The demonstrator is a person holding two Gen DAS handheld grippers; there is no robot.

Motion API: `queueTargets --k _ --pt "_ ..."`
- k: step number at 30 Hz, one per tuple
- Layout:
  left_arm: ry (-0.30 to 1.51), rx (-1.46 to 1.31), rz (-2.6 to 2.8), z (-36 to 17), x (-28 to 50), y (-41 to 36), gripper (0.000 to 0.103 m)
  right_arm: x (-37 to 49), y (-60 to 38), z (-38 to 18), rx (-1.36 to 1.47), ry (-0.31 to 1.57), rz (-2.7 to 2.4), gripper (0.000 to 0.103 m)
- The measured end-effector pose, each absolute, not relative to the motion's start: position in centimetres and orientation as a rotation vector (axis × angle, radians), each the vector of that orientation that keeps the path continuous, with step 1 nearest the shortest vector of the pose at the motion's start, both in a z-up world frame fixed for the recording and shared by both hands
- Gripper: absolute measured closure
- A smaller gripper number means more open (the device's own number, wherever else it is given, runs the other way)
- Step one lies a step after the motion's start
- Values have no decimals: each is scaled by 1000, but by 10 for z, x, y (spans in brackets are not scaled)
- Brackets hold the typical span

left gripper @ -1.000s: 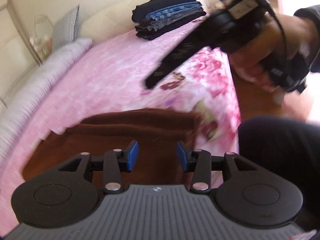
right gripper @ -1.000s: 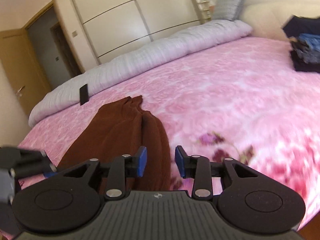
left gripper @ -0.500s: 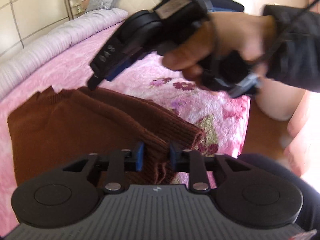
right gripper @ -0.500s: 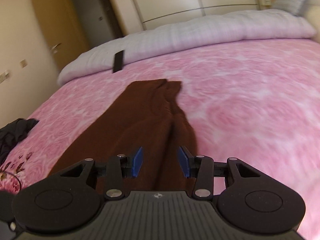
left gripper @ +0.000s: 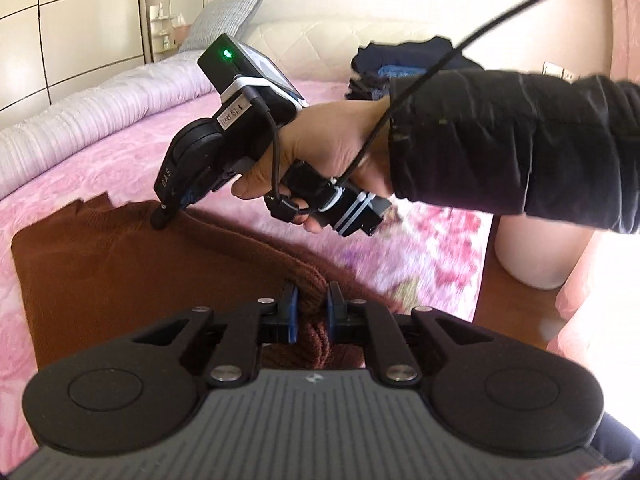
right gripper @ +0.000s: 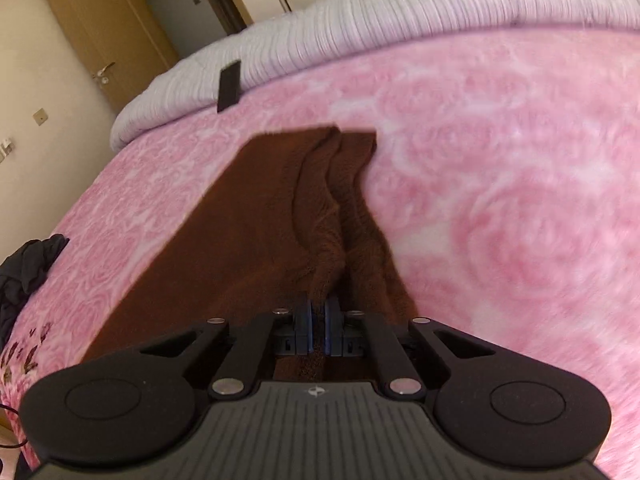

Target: Fold clothes

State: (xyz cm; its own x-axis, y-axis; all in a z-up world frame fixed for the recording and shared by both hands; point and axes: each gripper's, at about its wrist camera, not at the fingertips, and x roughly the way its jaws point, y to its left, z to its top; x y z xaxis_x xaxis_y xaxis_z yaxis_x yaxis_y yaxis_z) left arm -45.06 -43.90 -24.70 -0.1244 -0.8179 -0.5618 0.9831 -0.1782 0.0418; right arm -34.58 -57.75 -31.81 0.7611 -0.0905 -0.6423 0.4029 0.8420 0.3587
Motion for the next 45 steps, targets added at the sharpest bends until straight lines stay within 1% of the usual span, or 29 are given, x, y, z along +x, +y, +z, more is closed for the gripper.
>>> queueTargets --k 4,6,7,9,11,20,23,25,27,28,29,30,32,34,37,39,45 --pt "403 562 -1695 -249 -462 -459 92 -353 -590 -307 475 651 -309 97" --pt "416 593 -1689 -254 -463 -462 89 -354 -597 -318 498 688 -310 88" --pt "414 595 -1684 -253 -461 -455 88 -354 -600 -323 511 708 -310 81" --pt "410 599 -1672 -253 -457 -442 85 -361 -602 -328 529 711 -319 72" --pt "406 602 -1661 -252 -453 -429 84 -375 -599 -324 536 669 -341 71" --pt "388 619 -1610 -249 -434 -371 83 -443 -517 -286 450 586 -318 70" --pt "418 643 -1522 -254 -411 -358 83 -461 -484 -292 488 594 -270 70" --pt "462 658 -1513 -262 -399 -355 83 -470 -472 -306 492 645 -282 71" --pt "417 693 -1507 -262 -399 -347 83 -477 -461 -314 477 686 -310 77" --pt "392 712 -1505 -262 -399 -344 83 -480 -457 -316 458 698 -332 77" --pt "361 723 -1503 -260 -402 -340 81 -484 -453 -312 453 695 -345 75" --pt "328 734 -1501 -258 -405 -336 74 -489 -449 -305 446 685 -351 74" --pt "241 794 -1478 -262 -414 -332 67 -494 -436 -292 357 676 -345 67" --pt "169 867 -1463 -268 -420 -329 66 -496 -421 -282 233 688 -340 61" --pt "98 925 -1457 -279 -433 -335 66 -496 -394 -285 -28 777 -339 60" --pt "73 953 -1459 -284 -439 -341 66 -495 -382 -292 -135 810 -326 60" --pt "100 947 -1445 -293 -436 -360 66 -476 -362 -320 -411 908 -238 60"
